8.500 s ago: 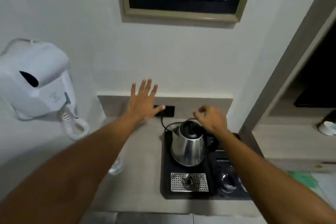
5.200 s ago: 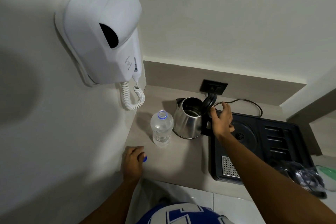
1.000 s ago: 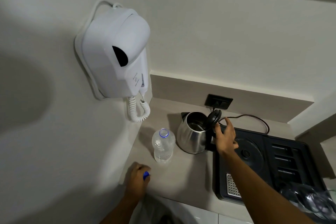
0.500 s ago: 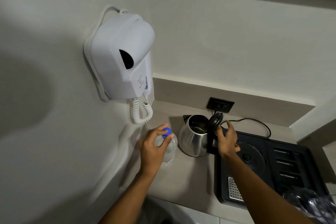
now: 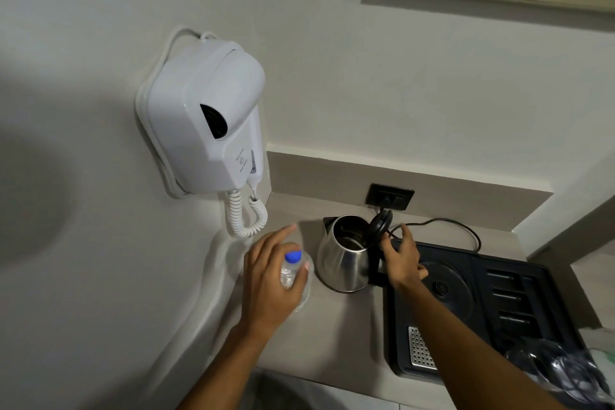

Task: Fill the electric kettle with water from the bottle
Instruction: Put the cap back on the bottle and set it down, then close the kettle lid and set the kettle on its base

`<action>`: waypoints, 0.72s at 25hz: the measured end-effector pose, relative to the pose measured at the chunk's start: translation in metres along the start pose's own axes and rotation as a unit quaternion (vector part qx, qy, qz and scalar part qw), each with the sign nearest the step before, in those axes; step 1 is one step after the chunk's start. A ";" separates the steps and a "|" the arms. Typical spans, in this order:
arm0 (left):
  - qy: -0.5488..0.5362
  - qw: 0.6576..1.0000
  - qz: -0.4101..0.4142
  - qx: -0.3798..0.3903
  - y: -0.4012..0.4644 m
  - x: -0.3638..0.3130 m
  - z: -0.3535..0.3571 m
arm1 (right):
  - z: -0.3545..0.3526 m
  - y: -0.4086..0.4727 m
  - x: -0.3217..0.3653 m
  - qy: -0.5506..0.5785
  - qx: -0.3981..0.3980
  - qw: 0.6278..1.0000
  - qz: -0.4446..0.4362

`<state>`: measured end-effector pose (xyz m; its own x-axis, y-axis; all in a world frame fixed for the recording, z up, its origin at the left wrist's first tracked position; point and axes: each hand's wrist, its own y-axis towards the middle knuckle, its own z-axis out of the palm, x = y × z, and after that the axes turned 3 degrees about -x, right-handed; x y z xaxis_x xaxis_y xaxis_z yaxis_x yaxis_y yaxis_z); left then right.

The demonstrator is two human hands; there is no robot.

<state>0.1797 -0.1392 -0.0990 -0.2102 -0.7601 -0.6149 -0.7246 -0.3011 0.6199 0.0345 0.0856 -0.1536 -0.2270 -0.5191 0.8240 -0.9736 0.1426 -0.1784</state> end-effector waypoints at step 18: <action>-0.079 0.921 -0.259 0.279 -0.003 -0.045 0.119 | 0.008 0.009 0.034 -0.043 0.067 0.997 0.013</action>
<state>0.1126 -0.0358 -0.1315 0.1976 -0.4908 -0.8486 -0.9700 -0.2228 -0.0970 0.0178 0.0625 -0.1310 -0.2488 -0.5876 0.7700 -0.9604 0.0469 -0.2745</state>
